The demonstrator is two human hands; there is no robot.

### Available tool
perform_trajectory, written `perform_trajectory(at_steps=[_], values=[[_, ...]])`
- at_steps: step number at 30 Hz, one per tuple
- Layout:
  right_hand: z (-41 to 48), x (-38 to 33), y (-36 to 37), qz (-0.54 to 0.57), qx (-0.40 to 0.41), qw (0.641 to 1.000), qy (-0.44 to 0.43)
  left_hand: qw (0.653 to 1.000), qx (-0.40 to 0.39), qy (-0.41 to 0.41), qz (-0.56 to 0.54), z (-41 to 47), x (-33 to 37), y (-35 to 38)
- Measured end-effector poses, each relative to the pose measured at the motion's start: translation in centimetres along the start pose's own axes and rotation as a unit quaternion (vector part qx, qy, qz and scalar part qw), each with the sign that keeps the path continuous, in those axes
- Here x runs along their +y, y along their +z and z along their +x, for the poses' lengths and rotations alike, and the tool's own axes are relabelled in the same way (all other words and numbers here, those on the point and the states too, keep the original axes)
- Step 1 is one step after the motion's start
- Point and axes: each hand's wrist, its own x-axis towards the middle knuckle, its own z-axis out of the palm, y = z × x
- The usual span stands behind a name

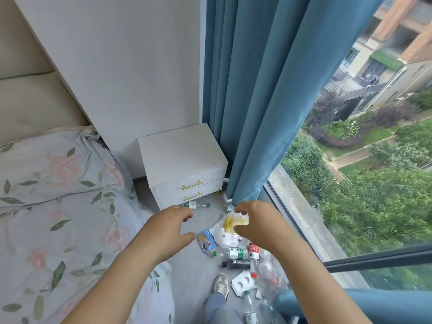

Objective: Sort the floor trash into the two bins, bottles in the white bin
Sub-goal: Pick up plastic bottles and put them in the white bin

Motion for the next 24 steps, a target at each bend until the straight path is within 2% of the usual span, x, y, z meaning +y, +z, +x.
perform_trajectory(at_steps=[6,12,17,24], values=[[8.2,3.6,0.3,-0.009,-0.037,0.999,0.006,0.999,-0.016,-0.028,0.005,8.0,0.0,0.5],[17.7,8.4,3.8,-0.019,-0.073,0.997,-0.003,0.998,-0.033,-0.058,0.009,17.7,-2.4,4.9],[24.8,11.7,10.3,-0.029,-0.098,0.995,-0.003,0.995,-0.059,-0.067,0.034,25.3,-6.6,10.8],[35.7,16.6,25.0,-0.049,-0.103,0.993,0.013,0.992,-0.077,-0.067,0.07,36.2,-16.0,24.1]])
